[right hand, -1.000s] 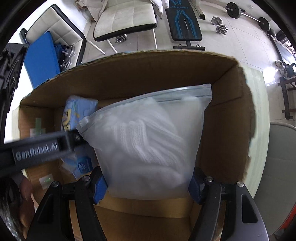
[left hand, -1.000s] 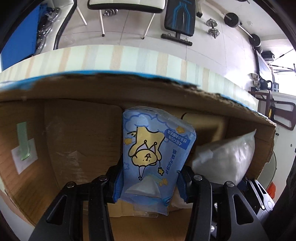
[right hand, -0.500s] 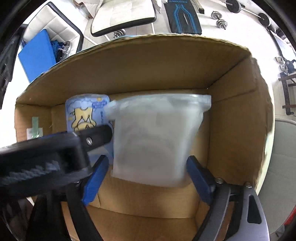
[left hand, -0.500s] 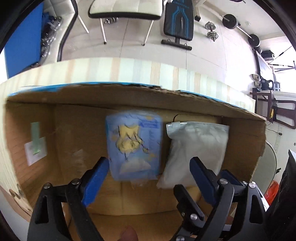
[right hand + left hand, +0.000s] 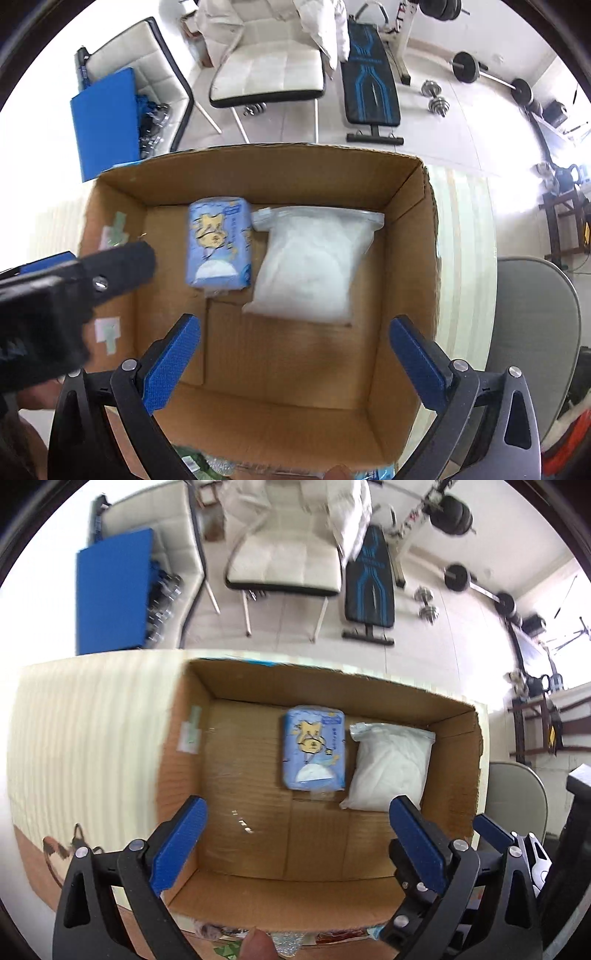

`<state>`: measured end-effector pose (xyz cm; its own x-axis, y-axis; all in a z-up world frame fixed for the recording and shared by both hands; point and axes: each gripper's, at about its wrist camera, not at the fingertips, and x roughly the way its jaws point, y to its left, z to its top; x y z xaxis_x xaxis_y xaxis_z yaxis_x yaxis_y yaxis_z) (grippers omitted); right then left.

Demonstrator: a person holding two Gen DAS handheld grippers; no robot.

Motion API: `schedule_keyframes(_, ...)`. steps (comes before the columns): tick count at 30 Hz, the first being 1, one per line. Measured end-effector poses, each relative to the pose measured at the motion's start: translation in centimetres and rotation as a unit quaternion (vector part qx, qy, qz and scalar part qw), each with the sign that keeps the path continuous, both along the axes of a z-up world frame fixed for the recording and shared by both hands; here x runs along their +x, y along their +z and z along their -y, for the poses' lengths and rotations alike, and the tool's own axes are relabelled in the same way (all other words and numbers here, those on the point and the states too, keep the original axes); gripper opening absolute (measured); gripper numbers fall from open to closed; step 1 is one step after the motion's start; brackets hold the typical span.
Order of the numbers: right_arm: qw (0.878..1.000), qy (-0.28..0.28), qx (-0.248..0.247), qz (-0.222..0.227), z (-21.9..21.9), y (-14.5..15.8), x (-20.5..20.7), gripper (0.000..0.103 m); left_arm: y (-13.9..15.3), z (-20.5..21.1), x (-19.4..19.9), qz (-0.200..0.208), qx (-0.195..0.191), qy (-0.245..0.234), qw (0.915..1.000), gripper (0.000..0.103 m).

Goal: Organize soft objects
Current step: 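Grasp the green snack bag with the left tool while the right tool grasps the red bag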

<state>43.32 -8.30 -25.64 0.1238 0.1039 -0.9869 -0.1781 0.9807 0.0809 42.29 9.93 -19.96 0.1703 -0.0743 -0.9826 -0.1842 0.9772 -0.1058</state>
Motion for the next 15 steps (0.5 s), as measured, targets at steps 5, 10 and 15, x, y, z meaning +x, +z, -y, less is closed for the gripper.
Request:
schedule_keyframes(5, 0.999, -0.005, 0.016, 0.027, 0.3, 1.9, -2.4, 0.103, 2.5, -0.9, -3.5, 0.052, 0.044, 0.008, 0.9976, 0.101)
schedule_keyframes(10, 0.999, -0.009, 0.02, 0.04, 1.7, 3.5, -6.5, 0.103, 3.3, -1.9, -9.6, 0.073, 0.05, 0.007, 0.9961, 0.101)
schedule_keyframes(15, 0.998, 0.008, 0.038, 0.039, 3.7, 3.7, -13.0, 0.103, -0.9, -4.1, -16.7, -0.006, -0.017, 0.034, 0.9993, 0.101)
